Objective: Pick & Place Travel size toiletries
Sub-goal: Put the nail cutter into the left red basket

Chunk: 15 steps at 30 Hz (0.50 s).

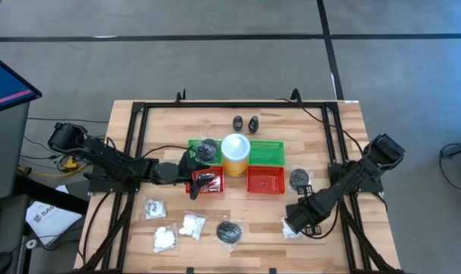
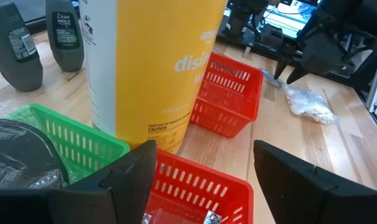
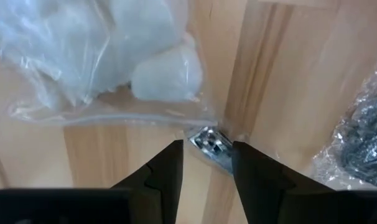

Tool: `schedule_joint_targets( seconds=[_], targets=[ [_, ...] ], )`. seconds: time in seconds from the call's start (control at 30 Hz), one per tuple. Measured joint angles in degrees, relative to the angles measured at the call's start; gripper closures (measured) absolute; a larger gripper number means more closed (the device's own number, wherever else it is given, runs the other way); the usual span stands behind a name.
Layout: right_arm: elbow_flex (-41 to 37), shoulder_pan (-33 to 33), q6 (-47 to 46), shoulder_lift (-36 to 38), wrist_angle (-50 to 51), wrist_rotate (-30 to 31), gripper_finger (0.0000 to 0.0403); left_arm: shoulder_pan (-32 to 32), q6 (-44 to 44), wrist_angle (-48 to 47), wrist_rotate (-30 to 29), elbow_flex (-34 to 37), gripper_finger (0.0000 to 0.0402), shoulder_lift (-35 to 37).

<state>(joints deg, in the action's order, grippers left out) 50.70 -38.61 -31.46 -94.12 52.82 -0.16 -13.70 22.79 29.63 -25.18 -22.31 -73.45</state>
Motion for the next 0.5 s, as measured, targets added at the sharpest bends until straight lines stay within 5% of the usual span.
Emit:
schedule_joint_targets(
  seconds=[0.5],
  targets=[
    [-2.19,0.0,0.61,0.16,-1.23,0.47,0.0278,0.01,-0.01,-0.02,-0.01,0.0,0.0142,0.0]
  ],
)
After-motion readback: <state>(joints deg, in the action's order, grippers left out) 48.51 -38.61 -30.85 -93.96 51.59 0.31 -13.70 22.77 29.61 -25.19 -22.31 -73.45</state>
